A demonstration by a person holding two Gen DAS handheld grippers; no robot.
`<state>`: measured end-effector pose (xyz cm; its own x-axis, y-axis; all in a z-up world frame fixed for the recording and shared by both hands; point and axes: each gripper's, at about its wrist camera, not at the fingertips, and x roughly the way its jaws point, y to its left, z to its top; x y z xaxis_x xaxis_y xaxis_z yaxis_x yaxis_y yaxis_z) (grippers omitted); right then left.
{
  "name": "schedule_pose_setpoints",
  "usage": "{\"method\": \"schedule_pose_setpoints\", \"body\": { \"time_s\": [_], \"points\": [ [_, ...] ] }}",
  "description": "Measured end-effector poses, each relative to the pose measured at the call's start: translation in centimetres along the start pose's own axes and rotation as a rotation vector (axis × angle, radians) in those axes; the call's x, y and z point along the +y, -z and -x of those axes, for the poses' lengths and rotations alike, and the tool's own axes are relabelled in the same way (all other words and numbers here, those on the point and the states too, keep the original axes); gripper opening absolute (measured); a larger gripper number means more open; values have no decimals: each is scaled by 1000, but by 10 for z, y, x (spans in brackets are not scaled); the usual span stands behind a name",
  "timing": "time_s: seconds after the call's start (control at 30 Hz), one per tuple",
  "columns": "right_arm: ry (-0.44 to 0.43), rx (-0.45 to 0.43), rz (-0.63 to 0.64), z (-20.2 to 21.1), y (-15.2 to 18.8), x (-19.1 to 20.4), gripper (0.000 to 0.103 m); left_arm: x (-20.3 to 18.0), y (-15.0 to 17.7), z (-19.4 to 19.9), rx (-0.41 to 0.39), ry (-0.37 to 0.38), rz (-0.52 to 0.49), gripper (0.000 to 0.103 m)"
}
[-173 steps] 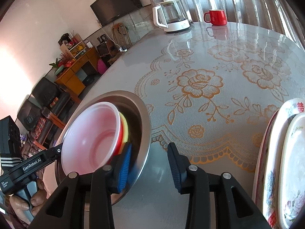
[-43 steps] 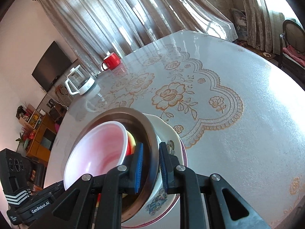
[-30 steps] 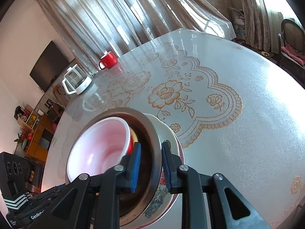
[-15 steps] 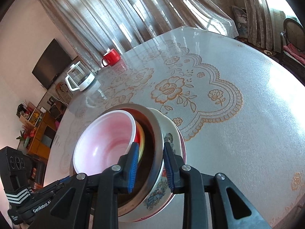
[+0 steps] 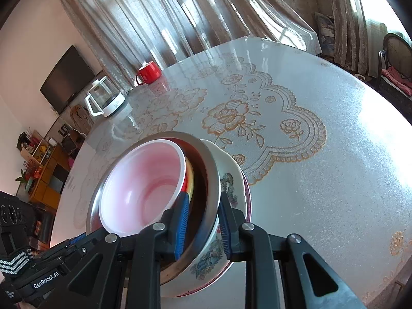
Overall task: Organize plates and bowls
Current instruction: 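Lower the basin onto the plate stack with the left gripper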
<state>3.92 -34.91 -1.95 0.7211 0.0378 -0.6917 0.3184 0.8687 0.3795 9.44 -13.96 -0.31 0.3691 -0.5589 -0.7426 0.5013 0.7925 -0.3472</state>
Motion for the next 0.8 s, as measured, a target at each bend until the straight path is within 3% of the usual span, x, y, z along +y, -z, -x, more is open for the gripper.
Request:
{"method": "schedule_pose_setpoints", "body": {
  "time_s": [0.8],
  "points": [
    [-36, 40, -6, 1, 7, 4, 28, -3, 7, 12, -37, -19, -15, 29]
  ]
}}
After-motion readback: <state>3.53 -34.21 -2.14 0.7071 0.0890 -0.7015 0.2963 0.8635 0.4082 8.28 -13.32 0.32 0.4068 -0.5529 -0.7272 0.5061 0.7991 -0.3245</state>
